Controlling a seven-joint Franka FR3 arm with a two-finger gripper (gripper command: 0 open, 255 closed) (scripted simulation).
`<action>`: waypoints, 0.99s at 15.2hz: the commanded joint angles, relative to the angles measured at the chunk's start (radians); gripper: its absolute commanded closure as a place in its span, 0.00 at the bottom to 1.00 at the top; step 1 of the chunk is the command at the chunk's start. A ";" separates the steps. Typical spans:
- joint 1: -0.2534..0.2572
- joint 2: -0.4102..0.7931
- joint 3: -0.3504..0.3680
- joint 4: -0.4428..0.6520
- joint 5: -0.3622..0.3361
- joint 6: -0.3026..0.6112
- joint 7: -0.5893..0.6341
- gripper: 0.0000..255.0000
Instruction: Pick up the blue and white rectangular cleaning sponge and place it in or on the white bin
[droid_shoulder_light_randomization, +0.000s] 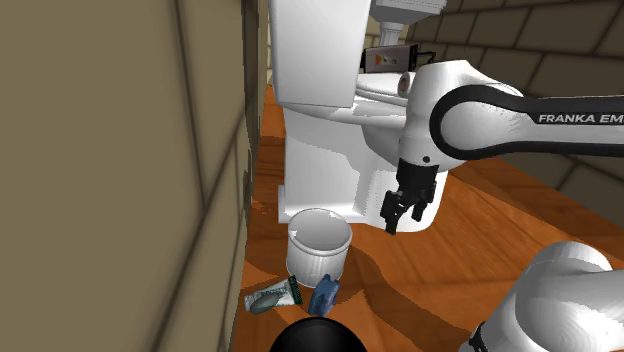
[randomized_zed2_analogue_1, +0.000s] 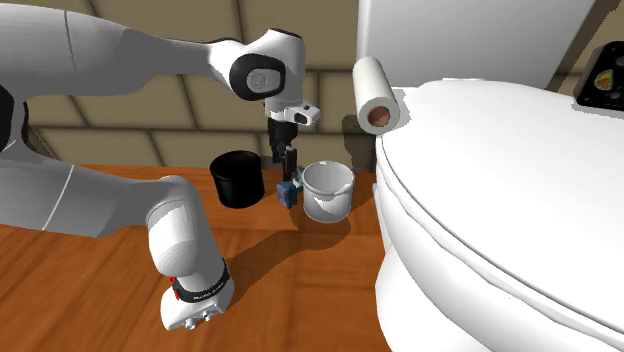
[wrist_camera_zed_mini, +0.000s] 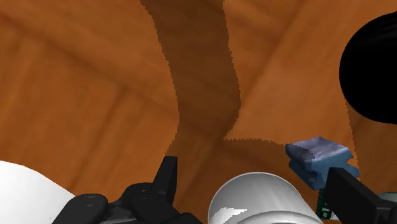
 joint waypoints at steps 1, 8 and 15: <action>-0.004 -0.005 0.059 -0.050 0.056 0.073 0.120 0.00; -0.030 0.099 0.297 -0.145 0.232 0.368 0.509 0.00; -0.187 0.374 0.596 -0.112 0.273 0.717 0.936 0.00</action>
